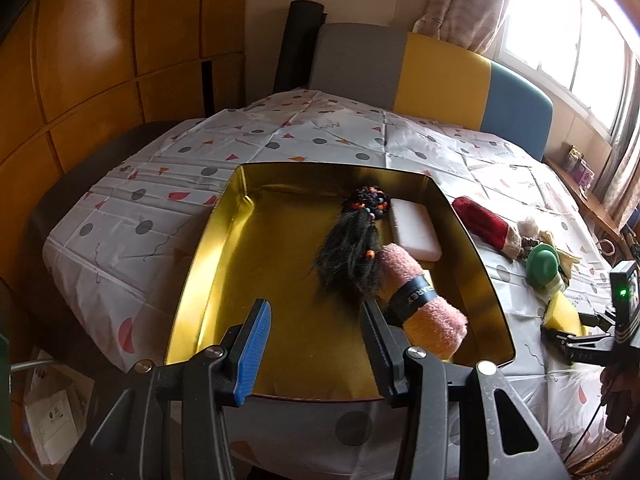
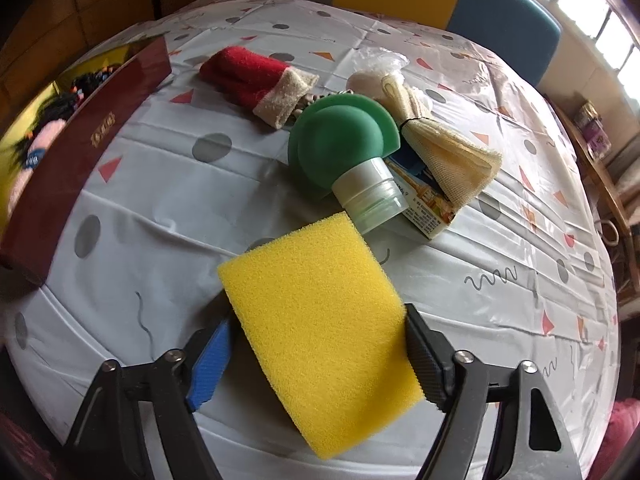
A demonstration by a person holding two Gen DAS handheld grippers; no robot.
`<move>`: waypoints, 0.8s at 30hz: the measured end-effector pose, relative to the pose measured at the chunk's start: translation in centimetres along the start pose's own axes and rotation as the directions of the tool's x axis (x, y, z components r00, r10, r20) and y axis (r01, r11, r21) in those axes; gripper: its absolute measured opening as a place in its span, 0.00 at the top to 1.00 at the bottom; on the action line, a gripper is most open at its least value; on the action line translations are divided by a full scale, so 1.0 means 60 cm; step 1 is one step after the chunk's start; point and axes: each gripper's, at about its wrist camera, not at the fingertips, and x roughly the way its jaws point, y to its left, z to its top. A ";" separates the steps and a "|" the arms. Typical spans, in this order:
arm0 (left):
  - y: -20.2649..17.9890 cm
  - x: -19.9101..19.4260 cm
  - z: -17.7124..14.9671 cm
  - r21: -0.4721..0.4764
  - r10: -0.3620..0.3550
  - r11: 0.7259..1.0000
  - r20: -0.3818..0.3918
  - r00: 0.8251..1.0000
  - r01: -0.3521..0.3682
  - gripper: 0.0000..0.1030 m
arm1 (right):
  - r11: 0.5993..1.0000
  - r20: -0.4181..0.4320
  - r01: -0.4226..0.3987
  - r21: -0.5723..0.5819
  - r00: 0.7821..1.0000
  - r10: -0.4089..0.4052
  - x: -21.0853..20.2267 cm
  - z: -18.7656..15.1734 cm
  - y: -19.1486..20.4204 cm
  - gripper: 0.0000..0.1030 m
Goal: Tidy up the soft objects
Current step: 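Carry the yellow sponge into the tray and release it with the right tool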
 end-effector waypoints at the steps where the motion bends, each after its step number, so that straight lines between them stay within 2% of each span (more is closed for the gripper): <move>1: 0.004 0.000 0.000 -0.005 0.001 1.000 -0.001 1.000 -0.001 0.55 | 1.000 0.009 -0.008 0.011 1.000 0.008 -0.006 0.003 0.001 0.24; 5: 0.027 0.001 -0.002 -0.038 0.009 0.999 0.000 1.000 -0.009 0.55 | 0.998 0.075 -0.051 0.033 0.996 0.048 -0.048 0.022 0.017 0.24; 7: 0.040 -0.002 -0.001 -0.059 0.017 0.998 0.008 1.000 -0.016 0.55 | 0.994 0.122 -0.106 0.041 0.987 0.100 -0.079 0.038 0.035 0.24; 10: 0.057 -0.005 0.002 -0.086 0.031 0.996 0.017 0.999 -0.029 0.55 | 0.978 0.187 -0.207 0.027 0.962 0.198 -0.122 0.068 0.080 0.24; 12: 0.070 -0.008 0.004 -0.105 0.038 0.994 0.023 0.999 -0.036 0.55 | 0.955 0.218 -0.295 -0.015 0.931 0.291 -0.148 0.092 0.131 0.24; 15: 0.083 -0.012 0.005 -0.124 0.050 0.991 0.027 0.998 -0.046 0.55 | 0.926 0.217 -0.370 -0.072 0.900 0.377 -0.161 0.115 0.200 0.24; 18: 0.096 -0.015 0.003 -0.143 0.059 0.988 0.027 0.998 -0.055 0.55 | 0.880 0.166 -0.458 -0.125 0.865 0.474 -0.151 0.137 0.287 0.24; 21: 0.108 -0.017 0.002 -0.158 0.067 0.986 0.031 0.997 -0.061 0.55 | 0.861 0.112 -0.477 -0.176 0.859 0.499 -0.130 0.141 0.365 0.24; 24: 0.116 -0.015 0.001 -0.167 0.070 0.984 0.025 0.997 -0.065 0.55 | 0.858 0.057 -0.474 -0.200 0.868 0.493 -0.100 0.145 0.408 0.23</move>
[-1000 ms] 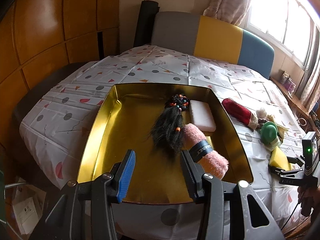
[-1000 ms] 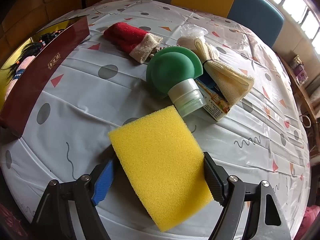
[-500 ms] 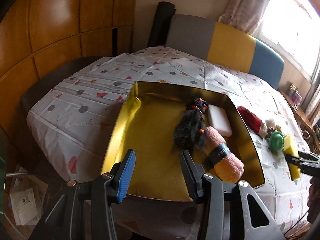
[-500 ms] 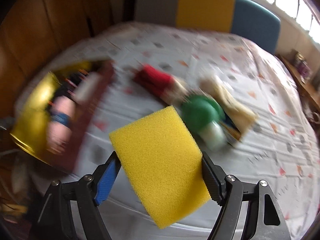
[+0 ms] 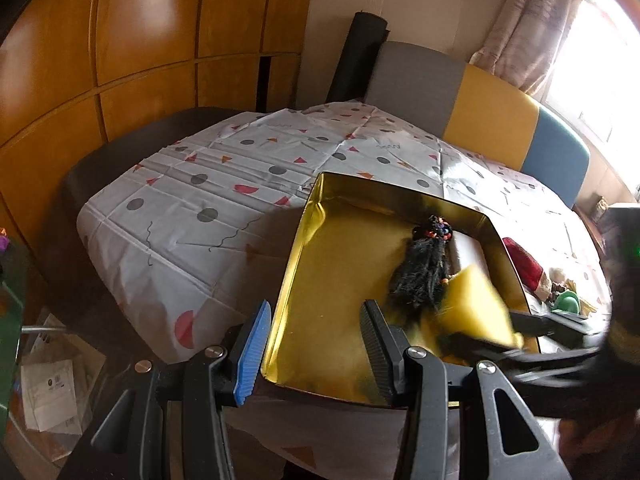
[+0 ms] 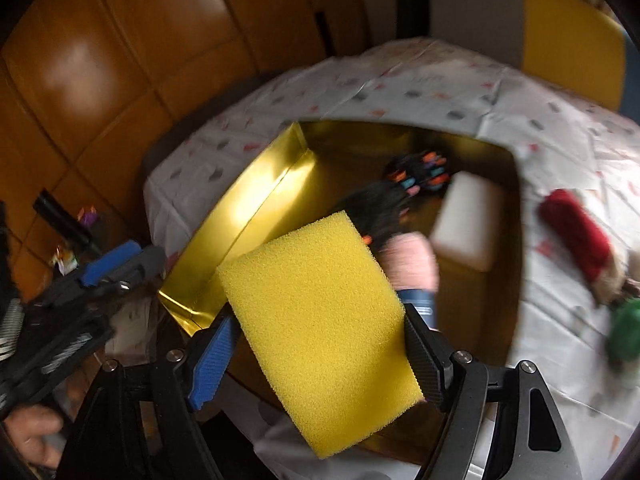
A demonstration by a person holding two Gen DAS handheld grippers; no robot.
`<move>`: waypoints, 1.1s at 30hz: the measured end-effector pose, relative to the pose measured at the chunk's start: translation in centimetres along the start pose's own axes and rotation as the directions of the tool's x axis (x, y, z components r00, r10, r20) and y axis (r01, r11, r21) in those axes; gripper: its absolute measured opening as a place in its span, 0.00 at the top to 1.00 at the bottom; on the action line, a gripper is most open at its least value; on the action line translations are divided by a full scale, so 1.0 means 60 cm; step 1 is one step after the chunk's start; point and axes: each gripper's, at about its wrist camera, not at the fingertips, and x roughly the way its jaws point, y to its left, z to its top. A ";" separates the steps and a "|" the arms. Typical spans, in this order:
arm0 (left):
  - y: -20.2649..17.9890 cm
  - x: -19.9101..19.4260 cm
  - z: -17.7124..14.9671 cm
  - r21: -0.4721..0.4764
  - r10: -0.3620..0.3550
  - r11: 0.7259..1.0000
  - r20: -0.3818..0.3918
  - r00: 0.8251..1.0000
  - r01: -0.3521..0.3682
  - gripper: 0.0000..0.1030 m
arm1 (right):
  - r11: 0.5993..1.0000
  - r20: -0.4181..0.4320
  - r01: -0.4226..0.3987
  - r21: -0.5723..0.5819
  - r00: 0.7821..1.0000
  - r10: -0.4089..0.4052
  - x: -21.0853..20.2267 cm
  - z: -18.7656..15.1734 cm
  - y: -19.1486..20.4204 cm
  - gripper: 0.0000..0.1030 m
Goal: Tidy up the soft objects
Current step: 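Carry the yellow sponge into the tray and release it with the right tool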
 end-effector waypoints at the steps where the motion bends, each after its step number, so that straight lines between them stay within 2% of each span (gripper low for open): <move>1: 0.001 0.000 -0.001 -0.001 0.002 1.000 0.000 1.000 -0.002 0.55 | 1.000 -0.013 0.015 -0.005 1.000 -0.015 0.015 0.001 0.006 0.23; 5: 0.004 0.009 -0.003 -0.002 0.007 1.000 -0.013 1.000 -0.007 0.55 | 0.997 -0.019 0.065 -0.035 0.998 -0.066 0.045 -0.007 0.016 0.20; 9: 0.000 0.010 -0.004 0.005 0.004 1.000 -0.015 1.000 -0.004 0.55 | 0.996 -0.029 0.069 -0.063 0.997 -0.071 0.051 -0.005 0.021 0.20; 11: -0.001 0.009 -0.003 0.009 0.004 1.000 -0.012 1.000 -0.004 0.55 | 0.996 -0.025 0.056 -0.062 0.998 -0.057 0.046 -0.007 0.020 0.16; 14: -0.004 0.003 -0.001 0.017 0.012 1.000 0.001 1.000 -0.012 0.55 | 1.000 -0.004 0.014 -0.023 1.000 -0.014 0.034 -0.008 0.013 0.05; 18: -0.008 -0.001 0.001 0.024 0.012 1.000 0.008 1.000 -0.013 0.55 | 1.000 0.044 -0.011 0.020 0.999 0.011 0.008 -0.015 -0.001 0.04; 30: -0.041 -0.015 -0.003 0.085 0.005 0.996 0.023 1.000 -0.007 0.55 | 0.993 0.149 0.121 0.015 0.981 -0.122 -0.073 -0.048 -0.052 0.04; 33: -0.051 -0.017 -0.004 0.103 0.001 0.995 0.024 1.000 -0.003 0.55 | 0.988 0.178 0.153 0.026 0.972 -0.155 -0.098 -0.055 -0.072 0.00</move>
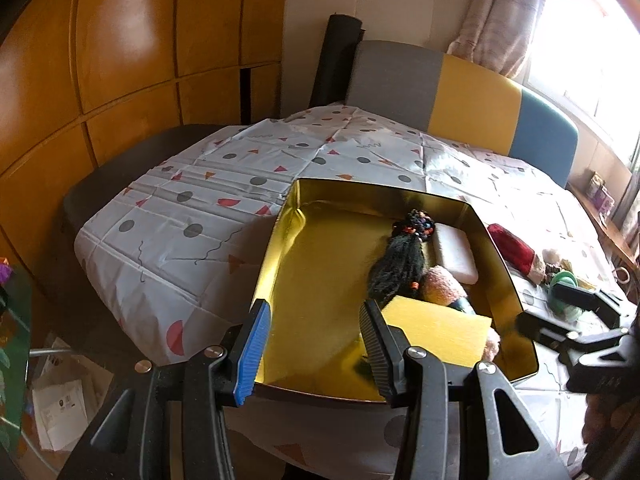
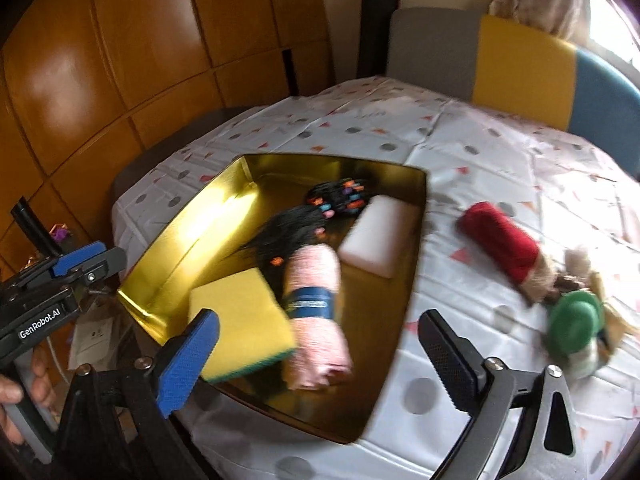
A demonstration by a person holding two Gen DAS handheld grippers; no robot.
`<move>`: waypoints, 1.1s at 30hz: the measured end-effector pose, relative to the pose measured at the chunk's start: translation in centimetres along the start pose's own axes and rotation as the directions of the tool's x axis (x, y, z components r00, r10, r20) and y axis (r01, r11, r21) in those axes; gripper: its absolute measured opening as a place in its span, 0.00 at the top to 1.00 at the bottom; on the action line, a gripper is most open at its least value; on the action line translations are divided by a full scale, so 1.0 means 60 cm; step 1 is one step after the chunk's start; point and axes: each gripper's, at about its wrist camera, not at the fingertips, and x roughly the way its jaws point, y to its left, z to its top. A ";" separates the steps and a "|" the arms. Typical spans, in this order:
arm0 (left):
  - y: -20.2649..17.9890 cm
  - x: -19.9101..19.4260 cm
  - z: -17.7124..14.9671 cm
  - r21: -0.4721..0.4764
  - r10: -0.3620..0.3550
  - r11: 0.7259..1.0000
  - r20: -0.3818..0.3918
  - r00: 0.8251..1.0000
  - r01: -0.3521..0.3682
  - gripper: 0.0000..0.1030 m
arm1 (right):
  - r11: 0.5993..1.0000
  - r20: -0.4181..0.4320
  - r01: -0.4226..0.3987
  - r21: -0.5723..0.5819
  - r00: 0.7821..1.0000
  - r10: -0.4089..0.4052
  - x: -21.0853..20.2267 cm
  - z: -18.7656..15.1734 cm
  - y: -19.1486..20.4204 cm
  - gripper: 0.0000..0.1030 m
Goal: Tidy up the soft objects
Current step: 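Carry the yellow sponge into the tray and release it with the right tool, then grasp the green-capped bottle with the left tool while the right tool grasps the cream mesh roll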
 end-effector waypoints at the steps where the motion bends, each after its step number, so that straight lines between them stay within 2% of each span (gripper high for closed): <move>1: -0.004 0.000 0.000 0.006 -0.002 1.000 0.000 1.000 0.002 0.55 | 1.000 0.010 0.010 0.007 1.000 -0.010 -0.008 -0.001 -0.011 0.00; 10: -0.054 -0.004 -0.001 0.086 -0.027 0.996 -0.001 1.000 0.027 0.54 | 0.985 0.046 0.123 0.117 0.991 -0.129 -0.059 -0.017 -0.125 0.00; 13: -0.072 -0.004 0.000 0.106 -0.036 0.994 -0.008 0.999 0.037 0.48 | 0.974 0.040 0.162 0.156 0.985 -0.170 -0.075 -0.025 -0.170 0.00; 20: -0.114 -0.007 0.002 0.163 -0.056 0.985 -0.013 0.998 0.058 0.46 | 0.928 0.017 0.278 0.247 0.957 -0.291 -0.105 -0.049 -0.291 0.00; 25: -0.158 -0.010 0.005 0.222 -0.085 0.971 -0.012 0.996 0.086 0.42 | 0.840 -0.011 0.380 0.388 0.913 -0.408 -0.125 -0.096 -0.394 0.00; 27: -0.182 -0.010 0.008 0.248 -0.103 0.963 -0.014 0.995 0.104 0.42 | 0.785 -0.040 0.404 0.469 0.898 -0.438 -0.131 -0.123 -0.431 0.00; 28: -0.193 -0.011 0.009 0.259 -0.114 0.959 -0.014 0.993 0.114 0.42 | 0.748 -0.087 0.417 0.516 0.894 -0.439 -0.130 -0.133 -0.453 0.00; 29: -0.206 -0.011 0.009 0.271 -0.128 0.954 -0.015 0.992 0.127 0.42 | 0.714 -0.097 0.413 0.565 0.893 -0.440 -0.136 -0.141 -0.471 0.00; 33: -0.264 -0.009 0.015 0.296 -0.206 0.932 -0.044 0.977 0.210 0.42 | 0.642 -0.074 0.367 0.673 0.897 -0.435 -0.158 -0.156 -0.503 0.00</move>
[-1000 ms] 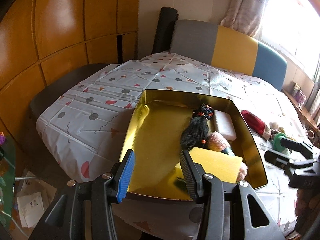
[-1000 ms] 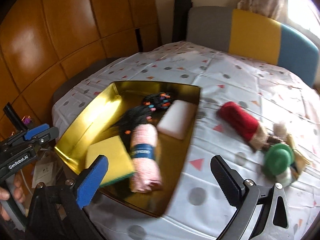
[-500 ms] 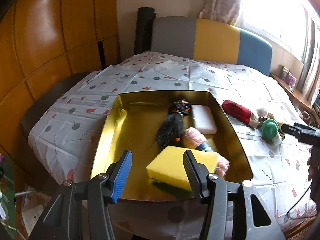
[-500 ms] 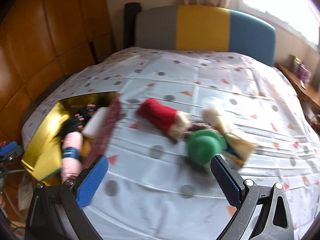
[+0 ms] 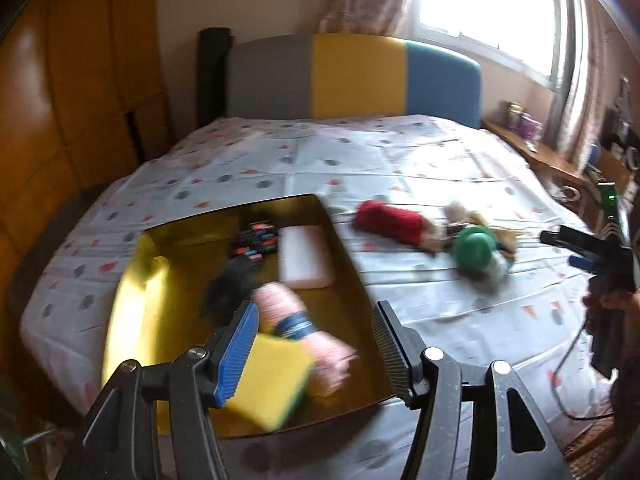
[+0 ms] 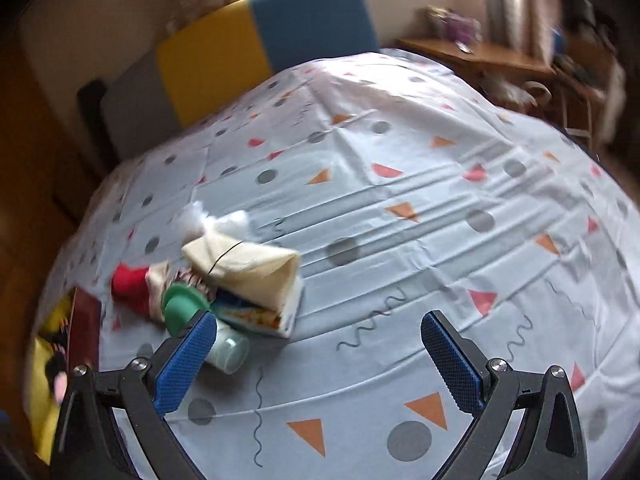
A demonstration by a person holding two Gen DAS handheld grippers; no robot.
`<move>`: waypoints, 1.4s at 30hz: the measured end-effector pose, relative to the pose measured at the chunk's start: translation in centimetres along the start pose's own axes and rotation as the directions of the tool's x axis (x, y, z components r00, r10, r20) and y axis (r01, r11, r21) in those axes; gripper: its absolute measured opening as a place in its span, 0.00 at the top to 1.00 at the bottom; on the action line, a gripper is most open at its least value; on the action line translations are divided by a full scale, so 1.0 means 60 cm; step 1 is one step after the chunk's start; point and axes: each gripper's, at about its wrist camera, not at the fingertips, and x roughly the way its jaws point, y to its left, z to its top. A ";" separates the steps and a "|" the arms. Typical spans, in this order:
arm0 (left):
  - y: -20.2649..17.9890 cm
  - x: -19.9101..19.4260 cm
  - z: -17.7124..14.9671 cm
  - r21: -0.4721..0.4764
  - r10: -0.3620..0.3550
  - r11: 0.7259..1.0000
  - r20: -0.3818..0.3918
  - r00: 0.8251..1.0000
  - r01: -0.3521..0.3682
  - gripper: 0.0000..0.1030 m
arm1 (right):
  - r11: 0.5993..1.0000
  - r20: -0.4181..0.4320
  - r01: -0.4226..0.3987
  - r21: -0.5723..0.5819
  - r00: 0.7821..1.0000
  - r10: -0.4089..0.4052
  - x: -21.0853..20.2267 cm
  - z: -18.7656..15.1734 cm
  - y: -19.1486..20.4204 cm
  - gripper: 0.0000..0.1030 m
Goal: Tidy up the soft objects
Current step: 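Grasp the green-capped bottle with the left tool while the right tool grasps the cream mesh roll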
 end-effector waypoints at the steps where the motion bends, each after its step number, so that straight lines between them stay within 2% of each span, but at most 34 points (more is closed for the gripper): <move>1: -0.011 0.005 0.006 -0.001 -0.017 1.000 -0.005 1.000 0.017 0.42 | 1.000 0.003 0.007 0.020 1.000 -0.007 -0.001 0.002 -0.007 0.00; 5: -0.060 0.031 0.022 0.008 -0.097 0.995 -0.054 0.994 0.098 0.42 | 0.998 0.009 0.003 0.067 1.000 -0.004 -0.003 0.006 -0.020 0.00; 9: -0.121 0.081 0.034 0.020 -0.170 0.984 -0.141 0.975 0.175 0.42 | 0.996 0.022 -0.002 0.094 1.000 0.000 -0.009 0.007 -0.026 0.00; 12: -0.163 0.114 0.038 0.019 -0.208 0.977 -0.177 0.962 0.214 0.42 | 0.993 0.023 -0.015 0.120 1.000 0.012 -0.014 0.007 -0.034 0.00; 14: -0.191 0.145 0.044 -0.012 -0.256 0.966 -0.210 0.944 0.259 0.43 | 0.991 0.023 -0.022 0.135 1.000 0.019 -0.014 0.008 -0.038 0.00; 19: -0.227 0.221 0.053 -0.117 -0.318 0.948 -0.266 0.910 0.297 0.42 | 0.987 0.022 -0.048 0.155 0.999 0.045 -0.014 0.010 -0.040 0.00; 21: -0.236 0.244 0.059 -0.160 -0.349 0.935 -0.264 0.899 0.316 0.37 | 0.987 0.022 -0.058 0.153 0.998 0.055 -0.013 0.010 -0.039 0.00; 22: -0.241 0.253 0.063 -0.178 -0.363 0.929 -0.255 0.896 0.325 0.29 | 0.987 0.017 -0.059 0.152 0.998 0.057 -0.011 0.011 -0.038 0.00; 23: -0.246 0.262 0.067 -0.192 -0.370 0.925 -0.247 0.896 0.329 0.23 | 0.986 0.015 -0.065 0.152 0.998 0.063 -0.010 0.012 -0.037 0.00; 26: -0.266 0.288 0.078 -0.222 -0.391 0.912 -0.229 0.891 0.344 0.20 | 0.986 0.017 -0.074 0.151 0.997 0.072 -0.011 0.012 -0.035 0.00; 30: -0.290 0.321 0.085 -0.217 -0.362 0.923 -0.217 0.906 0.317 0.17 | 0.986 0.021 -0.076 0.151 0.997 0.074 -0.012 0.013 -0.035 0.00; 32: -0.294 0.340 0.087 -0.231 -0.363 0.921 -0.223 0.905 0.313 0.17 | 0.985 0.020 -0.079 0.154 0.997 0.076 -0.012 0.013 -0.036 0.00; 33: -0.298 0.349 0.085 -0.225 -0.354 0.926 -0.235 0.905 0.304 0.18 | 0.985 0.024 -0.078 0.156 0.997 0.076 -0.012 0.013 -0.037 0.00; 34: -0.299 0.356 0.081 -0.223 -0.350 0.928 -0.253 0.902 0.298 0.29 | 0.985 0.026 -0.074 0.154 0.997 0.071 -0.012 0.013 -0.036 0.00; 35: -0.301 0.363 0.077 -0.222 -0.350 0.929 -0.271 0.897 0.296 0.34 | 0.987 0.030 -0.068 0.147 0.997 0.064 -0.013 0.014 -0.036 0.00; 36: -0.301 0.359 0.075 -0.209 -0.350 0.930 -0.257 0.901 0.302 0.35 | 0.989 0.035 -0.061 0.136 0.998 0.057 -0.013 0.014 -0.034 0.00; 37: -0.299 0.354 0.074 -0.204 -0.366 0.925 -0.248 0.897 0.320 0.40 | 0.991 0.042 -0.050 0.120 0.998 0.045 -0.015 0.014 -0.031 0.00; 42: -0.273 0.311 0.057 -0.176 -0.373 0.925 -0.260 0.890 0.336 0.43 | 0.995 0.043 -0.039 0.091 0.998 0.035 -0.014 0.013 -0.024 0.00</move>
